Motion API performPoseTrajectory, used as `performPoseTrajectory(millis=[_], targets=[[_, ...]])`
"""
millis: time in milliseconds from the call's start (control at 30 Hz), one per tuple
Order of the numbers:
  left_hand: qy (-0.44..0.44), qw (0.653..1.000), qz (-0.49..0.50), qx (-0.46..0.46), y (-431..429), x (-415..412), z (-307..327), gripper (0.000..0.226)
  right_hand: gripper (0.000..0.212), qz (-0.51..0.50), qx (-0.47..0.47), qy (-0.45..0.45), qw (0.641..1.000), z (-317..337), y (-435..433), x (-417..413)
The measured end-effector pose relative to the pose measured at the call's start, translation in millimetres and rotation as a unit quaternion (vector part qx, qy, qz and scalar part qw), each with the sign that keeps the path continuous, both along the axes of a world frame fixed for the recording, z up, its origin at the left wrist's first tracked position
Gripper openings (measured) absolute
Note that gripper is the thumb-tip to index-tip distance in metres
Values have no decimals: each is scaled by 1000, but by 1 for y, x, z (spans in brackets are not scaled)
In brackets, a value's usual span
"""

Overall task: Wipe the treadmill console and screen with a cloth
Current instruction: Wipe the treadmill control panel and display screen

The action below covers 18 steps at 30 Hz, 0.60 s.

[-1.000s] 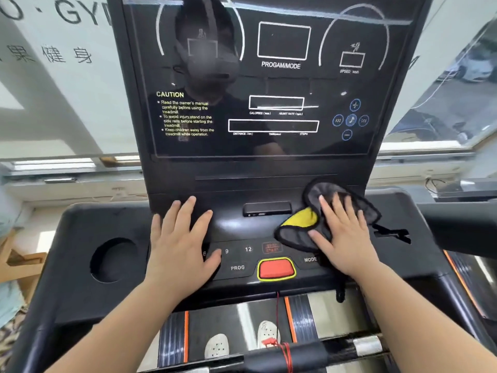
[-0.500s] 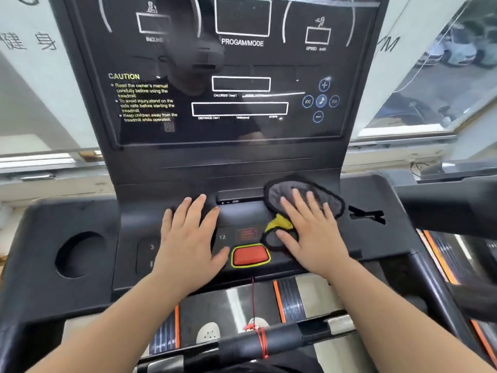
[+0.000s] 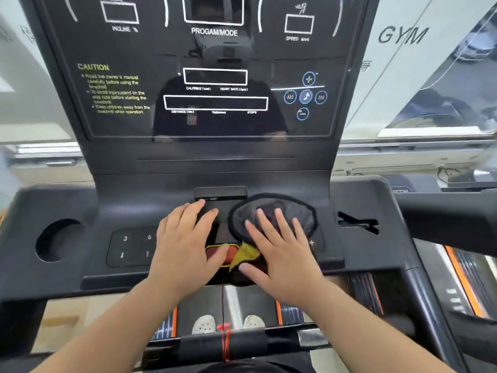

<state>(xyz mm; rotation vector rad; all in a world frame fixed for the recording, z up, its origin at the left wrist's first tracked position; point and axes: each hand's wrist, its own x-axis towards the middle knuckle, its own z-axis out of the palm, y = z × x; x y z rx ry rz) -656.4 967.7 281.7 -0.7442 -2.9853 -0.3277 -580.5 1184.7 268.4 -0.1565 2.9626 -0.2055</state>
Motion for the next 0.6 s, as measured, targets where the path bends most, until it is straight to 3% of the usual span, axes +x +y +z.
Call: performPoseTrajectory(millis=[67, 267, 333, 467, 600], targets=[[5, 1000, -2, 9, 13, 2, 5, 69, 81, 1, 9, 6, 1000, -1, 23, -2], [5, 1000, -7, 15, 48, 11, 11, 66, 90, -161, 25, 6, 987, 3, 94, -24], [5, 1000, -5, 17, 56, 17, 11, 64, 92, -115, 22, 27, 993, 6, 83, -28], [13, 999, -8, 29, 66, 27, 9, 56, 84, 104, 26, 4, 994, 11, 61, -45], [19, 999, 6, 40, 69, 31, 11, 55, 77, 187, 46, 5, 981, 9, 98, -42]])
